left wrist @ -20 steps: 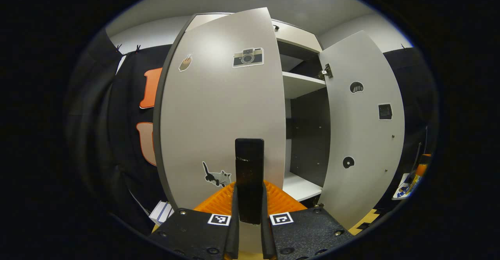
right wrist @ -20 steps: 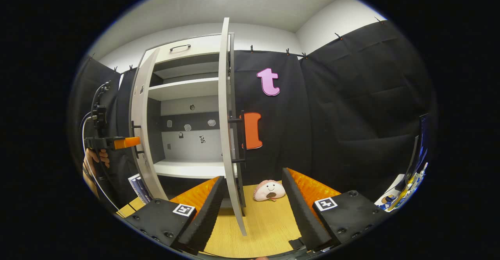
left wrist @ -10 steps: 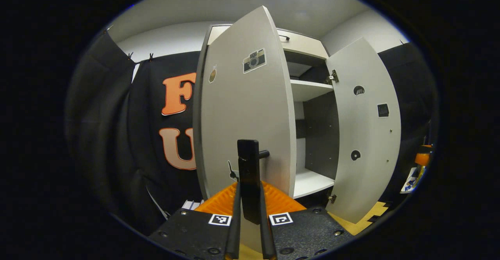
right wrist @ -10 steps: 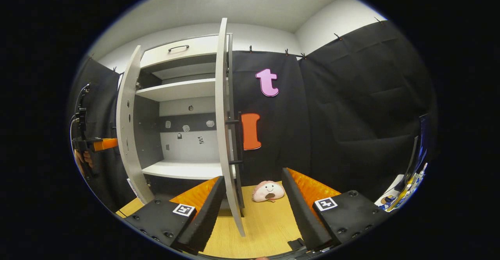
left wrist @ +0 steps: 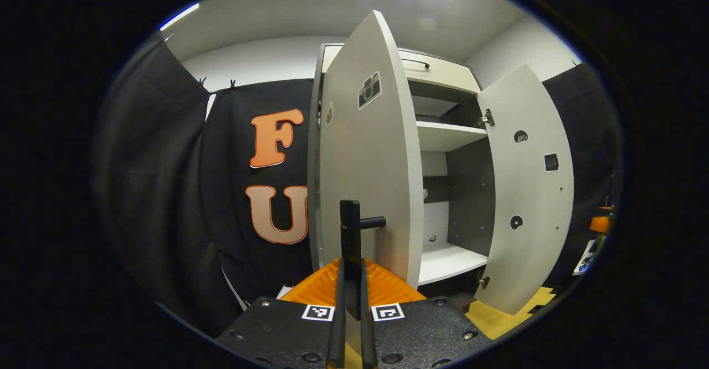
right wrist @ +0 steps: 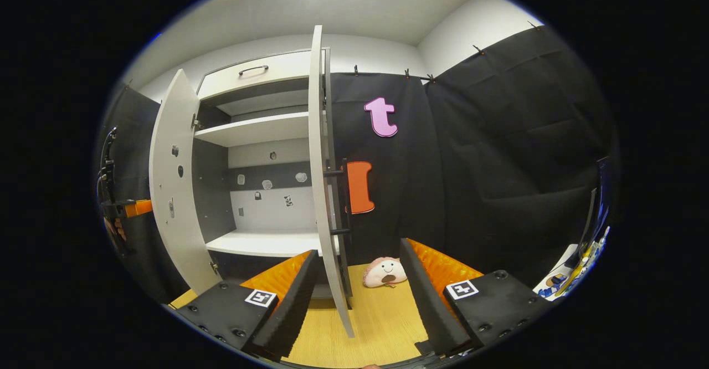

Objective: Open the right door of the double-door shoe cabinet with the right hand, and open the left door with the left hand.

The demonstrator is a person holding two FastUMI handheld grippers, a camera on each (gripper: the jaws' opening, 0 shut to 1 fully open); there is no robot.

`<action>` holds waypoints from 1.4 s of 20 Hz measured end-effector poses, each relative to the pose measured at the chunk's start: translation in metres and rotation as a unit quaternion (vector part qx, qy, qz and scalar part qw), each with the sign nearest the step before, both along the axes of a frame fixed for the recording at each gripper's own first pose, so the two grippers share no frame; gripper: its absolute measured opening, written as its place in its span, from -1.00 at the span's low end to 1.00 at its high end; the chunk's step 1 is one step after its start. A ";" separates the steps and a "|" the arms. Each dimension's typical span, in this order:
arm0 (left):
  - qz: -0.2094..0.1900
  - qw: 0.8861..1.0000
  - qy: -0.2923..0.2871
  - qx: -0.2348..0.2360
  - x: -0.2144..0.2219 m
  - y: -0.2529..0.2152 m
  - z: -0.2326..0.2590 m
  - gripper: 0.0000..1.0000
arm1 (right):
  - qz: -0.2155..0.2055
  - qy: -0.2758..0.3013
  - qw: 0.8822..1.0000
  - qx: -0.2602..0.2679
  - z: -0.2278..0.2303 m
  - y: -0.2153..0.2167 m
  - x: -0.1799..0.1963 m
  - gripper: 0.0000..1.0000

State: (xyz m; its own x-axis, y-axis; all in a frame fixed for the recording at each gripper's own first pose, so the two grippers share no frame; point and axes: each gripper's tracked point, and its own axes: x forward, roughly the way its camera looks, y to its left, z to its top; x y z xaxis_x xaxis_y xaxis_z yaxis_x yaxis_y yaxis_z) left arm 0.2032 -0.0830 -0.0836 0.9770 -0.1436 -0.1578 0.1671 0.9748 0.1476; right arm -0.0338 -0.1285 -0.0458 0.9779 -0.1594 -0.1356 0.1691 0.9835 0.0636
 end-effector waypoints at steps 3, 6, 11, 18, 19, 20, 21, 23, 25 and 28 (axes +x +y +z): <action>0.014 1.000 -0.008 -0.003 0.002 0.007 0.003 -0.82 | 0.003 0.004 1.000 0.004 -0.001 0.003 0.001 0.91; 0.024 0.999 -0.020 -0.014 0.003 0.013 0.009 -0.86 | 0.014 0.000 1.000 0.010 0.001 0.010 0.005 0.92; 0.068 0.997 -0.044 0.014 0.010 0.041 0.017 -0.86 | 0.022 0.000 1.000 0.010 0.002 0.015 0.007 0.91; 0.042 0.998 -0.047 0.018 0.007 0.039 0.019 -0.87 | 0.032 0.002 0.999 0.007 0.002 0.023 0.010 0.73; 0.045 0.998 -0.047 0.013 0.004 0.037 0.020 -0.82 | 0.034 0.002 0.999 0.007 0.002 0.025 0.011 0.73; 0.049 0.998 -0.047 0.007 0.000 0.036 0.021 -0.87 | 0.036 0.003 0.999 0.008 0.001 0.025 0.011 0.91; 0.054 0.997 -0.050 0.001 -0.004 0.037 0.021 -0.87 | 0.039 0.005 0.999 0.009 0.000 0.027 0.013 0.91; 0.058 0.997 -0.059 -0.011 -0.008 0.034 0.025 -0.87 | 0.046 0.008 0.999 0.012 -0.003 0.032 0.014 0.91; 0.063 0.996 -0.065 -0.018 -0.012 0.032 0.028 -0.87 | 0.054 0.011 0.998 0.011 -0.006 0.034 0.017 0.91; 0.070 0.995 -0.051 -0.052 -0.022 0.020 0.019 -0.87 | 0.054 0.012 0.998 0.010 -0.005 0.034 0.020 0.92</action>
